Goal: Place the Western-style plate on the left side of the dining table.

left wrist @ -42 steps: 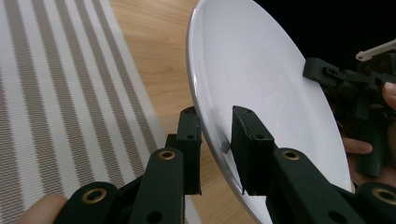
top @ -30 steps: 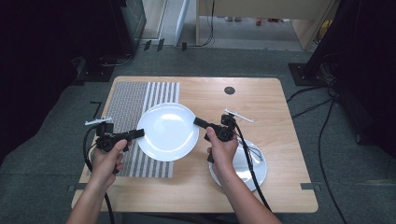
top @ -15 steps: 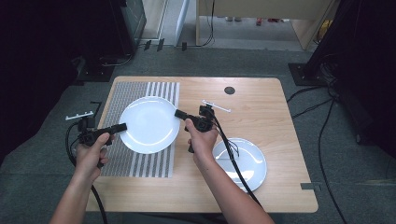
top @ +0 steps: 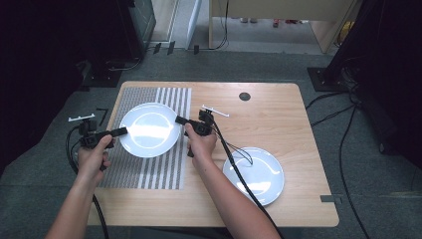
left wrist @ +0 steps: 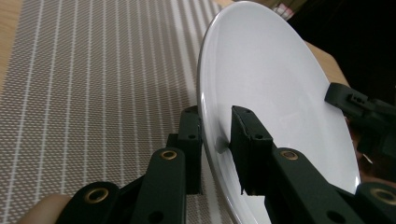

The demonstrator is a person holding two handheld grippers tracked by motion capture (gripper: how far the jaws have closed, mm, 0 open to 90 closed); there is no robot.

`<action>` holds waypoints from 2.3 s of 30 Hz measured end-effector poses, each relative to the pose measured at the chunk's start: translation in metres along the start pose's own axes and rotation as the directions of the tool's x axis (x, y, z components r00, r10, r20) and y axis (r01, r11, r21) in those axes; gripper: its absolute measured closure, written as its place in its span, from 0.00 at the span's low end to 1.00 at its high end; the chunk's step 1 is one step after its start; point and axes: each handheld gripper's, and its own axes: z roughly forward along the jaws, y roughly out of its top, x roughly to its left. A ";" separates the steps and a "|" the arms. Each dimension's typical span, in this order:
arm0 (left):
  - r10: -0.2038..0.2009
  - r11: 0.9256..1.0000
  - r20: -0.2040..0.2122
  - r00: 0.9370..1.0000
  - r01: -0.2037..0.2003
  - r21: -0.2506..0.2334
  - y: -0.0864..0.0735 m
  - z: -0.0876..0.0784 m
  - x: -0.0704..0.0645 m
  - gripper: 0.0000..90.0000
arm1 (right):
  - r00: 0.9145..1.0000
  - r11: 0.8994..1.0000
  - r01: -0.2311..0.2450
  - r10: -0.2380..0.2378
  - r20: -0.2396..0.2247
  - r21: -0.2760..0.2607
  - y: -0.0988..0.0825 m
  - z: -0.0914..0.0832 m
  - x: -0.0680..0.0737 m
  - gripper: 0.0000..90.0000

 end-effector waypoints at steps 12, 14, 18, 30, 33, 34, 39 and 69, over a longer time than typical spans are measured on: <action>-0.091 0.996 -0.085 0.992 0.092 0.004 0.013 0.035 0.027 0.85 | 0.996 0.999 -0.036 0.035 0.084 0.004 -0.003 0.045 -0.021 0.97; -0.102 0.995 -0.083 0.991 0.104 0.012 0.016 0.040 0.029 0.85 | 0.994 0.998 -0.058 0.058 0.094 -0.001 -0.001 0.048 -0.027 0.97; -0.108 0.994 -0.126 0.986 0.112 0.020 0.021 0.047 0.030 0.85 | 0.992 0.998 -0.057 0.057 0.117 0.004 -0.001 0.054 -0.031 0.96; -0.130 0.988 -0.155 0.979 0.141 0.062 0.014 0.057 0.040 0.82 | 0.982 0.999 0.007 -0.014 0.186 0.037 -0.005 0.062 -0.028 0.95; -0.141 0.986 -0.159 0.977 0.154 0.069 0.012 0.059 0.044 0.82 | 0.979 0.999 0.019 -0.026 0.200 0.040 -0.005 0.064 -0.027 0.95; -0.141 0.986 -0.159 0.977 0.154 0.069 0.012 0.059 0.044 0.82 | 0.979 0.999 0.021 -0.029 0.204 0.040 -0.005 0.064 -0.027 0.95; -0.146 0.985 -0.153 0.977 0.158 0.069 0.012 0.059 0.045 0.82 | 0.974 0.999 0.034 -0.041 0.221 0.035 -0.007 0.066 -0.027 0.95; 0.108 0.994 -0.200 0.974 -0.112 -0.010 0.010 0.035 -0.005 0.19 | 0.885 0.933 0.343 -0.359 0.297 0.107 0.011 0.035 0.003 0.32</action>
